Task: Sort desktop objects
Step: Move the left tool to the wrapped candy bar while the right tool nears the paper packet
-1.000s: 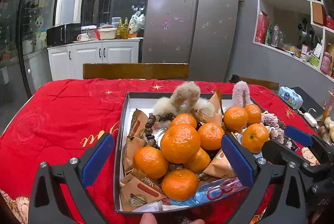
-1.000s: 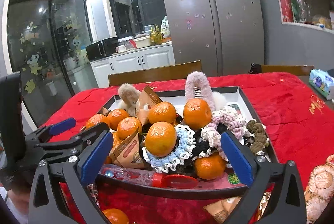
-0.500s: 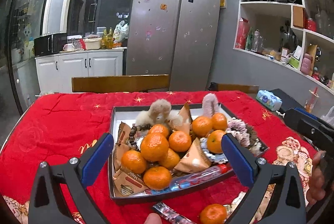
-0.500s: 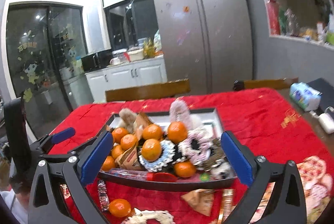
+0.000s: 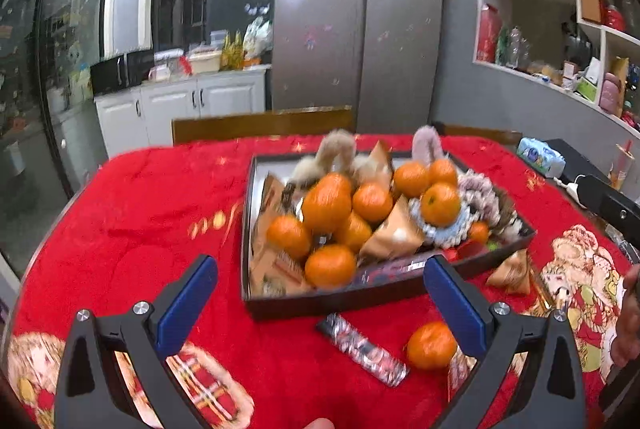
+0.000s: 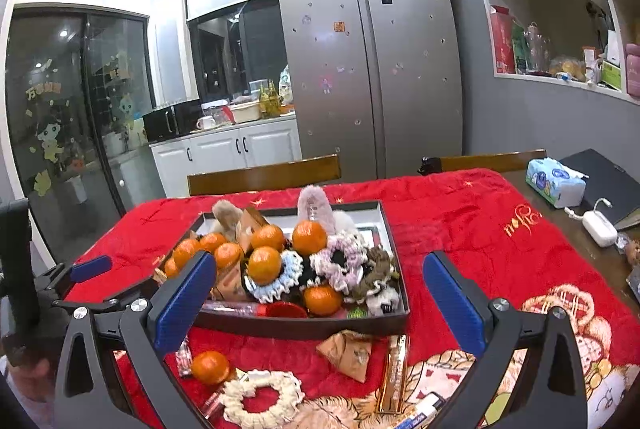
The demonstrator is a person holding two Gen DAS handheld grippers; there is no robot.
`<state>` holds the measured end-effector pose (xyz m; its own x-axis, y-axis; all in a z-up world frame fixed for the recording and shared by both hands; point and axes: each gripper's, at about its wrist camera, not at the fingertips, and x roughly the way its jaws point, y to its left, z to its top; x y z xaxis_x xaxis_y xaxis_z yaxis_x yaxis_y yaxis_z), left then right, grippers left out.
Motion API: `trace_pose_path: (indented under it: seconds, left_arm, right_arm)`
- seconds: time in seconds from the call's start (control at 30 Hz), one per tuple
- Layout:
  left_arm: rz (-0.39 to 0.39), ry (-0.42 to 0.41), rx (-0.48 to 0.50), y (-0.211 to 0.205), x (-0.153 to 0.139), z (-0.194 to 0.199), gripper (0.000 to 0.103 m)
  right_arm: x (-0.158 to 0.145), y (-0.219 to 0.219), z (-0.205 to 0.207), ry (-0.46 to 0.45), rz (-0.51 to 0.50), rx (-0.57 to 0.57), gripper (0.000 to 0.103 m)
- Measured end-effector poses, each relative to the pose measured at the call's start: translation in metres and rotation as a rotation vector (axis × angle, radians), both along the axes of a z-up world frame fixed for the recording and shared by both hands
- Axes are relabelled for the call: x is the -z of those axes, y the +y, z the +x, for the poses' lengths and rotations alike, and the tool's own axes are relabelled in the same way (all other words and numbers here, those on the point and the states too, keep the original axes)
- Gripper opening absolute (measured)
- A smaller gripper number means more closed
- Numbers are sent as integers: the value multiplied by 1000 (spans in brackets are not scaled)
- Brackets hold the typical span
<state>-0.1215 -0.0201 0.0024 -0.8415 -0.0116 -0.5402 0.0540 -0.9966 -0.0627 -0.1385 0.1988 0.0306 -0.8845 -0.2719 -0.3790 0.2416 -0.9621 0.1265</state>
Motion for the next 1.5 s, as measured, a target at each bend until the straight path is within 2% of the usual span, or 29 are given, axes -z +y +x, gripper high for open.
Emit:
trace_pose_path:
  seconds: [0.1, 0.27, 0.5, 0.7, 0.83, 1.07, 1.17, 1.33, 1.5]
  left_arm:
    - [12, -49, 20, 3, 11, -5, 103]
    - [-76, -88, 17, 17, 28, -8, 103]
    - [-54, -139, -6, 14, 36, -14, 103]
    - [-103, -238, -24, 20, 49, -25, 103]
    - [-84, -267, -13, 18, 54, -27, 103]
    - [-24, -341, -16, 11, 65, -37, 103]
    - [-28, -357, -16, 12, 68, -39, 103]
    - [-29, -361, -17, 14, 68, -38, 103]
    - [-28, -361, -17, 16, 68, -37, 103]
  right_arm:
    - [14, 2, 0, -24, -24, -2, 103]
    - [31, -1, 0, -42, 25, 6, 103]
    - [46, -4, -7, -90, 25, -5, 103]
    - [57, -9, -15, -150, 33, -26, 103]
    - [60, -7, -21, -184, 14, -30, 103]
    - [74, -5, -38, -302, -14, -43, 103]
    - [77, -5, -41, -320, -25, -57, 98]
    - [85, -3, -50, -391, -45, -63, 82]
    - [91, 1, -54, -432, -83, -60, 77]
